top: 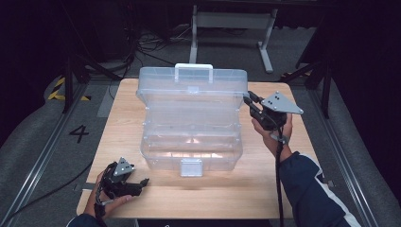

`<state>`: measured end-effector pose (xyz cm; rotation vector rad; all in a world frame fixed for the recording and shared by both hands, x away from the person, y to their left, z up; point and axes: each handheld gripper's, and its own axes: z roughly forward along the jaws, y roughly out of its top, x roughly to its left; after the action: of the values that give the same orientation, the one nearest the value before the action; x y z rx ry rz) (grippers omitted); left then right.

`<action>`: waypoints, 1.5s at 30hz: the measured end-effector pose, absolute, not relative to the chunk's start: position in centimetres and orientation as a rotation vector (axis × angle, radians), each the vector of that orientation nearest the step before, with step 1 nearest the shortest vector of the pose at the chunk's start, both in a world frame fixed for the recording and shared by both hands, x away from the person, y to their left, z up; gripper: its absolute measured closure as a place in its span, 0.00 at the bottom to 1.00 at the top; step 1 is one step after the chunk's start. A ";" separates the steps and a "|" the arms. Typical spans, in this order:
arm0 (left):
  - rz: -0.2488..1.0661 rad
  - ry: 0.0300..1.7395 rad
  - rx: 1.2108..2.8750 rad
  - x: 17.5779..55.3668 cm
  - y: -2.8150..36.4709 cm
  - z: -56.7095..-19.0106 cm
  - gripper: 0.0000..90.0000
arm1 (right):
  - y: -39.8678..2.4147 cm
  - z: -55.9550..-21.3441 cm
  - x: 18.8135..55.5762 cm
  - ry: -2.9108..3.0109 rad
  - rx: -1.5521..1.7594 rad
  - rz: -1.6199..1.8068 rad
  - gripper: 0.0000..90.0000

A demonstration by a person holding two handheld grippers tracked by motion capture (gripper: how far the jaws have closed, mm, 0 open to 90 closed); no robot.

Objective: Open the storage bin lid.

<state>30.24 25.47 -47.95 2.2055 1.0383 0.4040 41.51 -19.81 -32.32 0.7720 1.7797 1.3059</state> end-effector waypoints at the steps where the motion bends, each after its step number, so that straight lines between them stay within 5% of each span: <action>1: 0.405 1.039 2.207 30.2 25.5 -48.0 0.21 | -19.8 -32.3 41.6 1.775 0.773 1.300 0.88; 45: 0.412 1.060 2.185 30.3 25.2 -48.1 0.18 | -19.1 -30.3 45.3 1.790 0.846 1.247 0.91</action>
<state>30.30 25.24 -48.15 2.1852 1.0595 0.4125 45.34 -19.12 -30.30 0.8461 1.7903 1.2474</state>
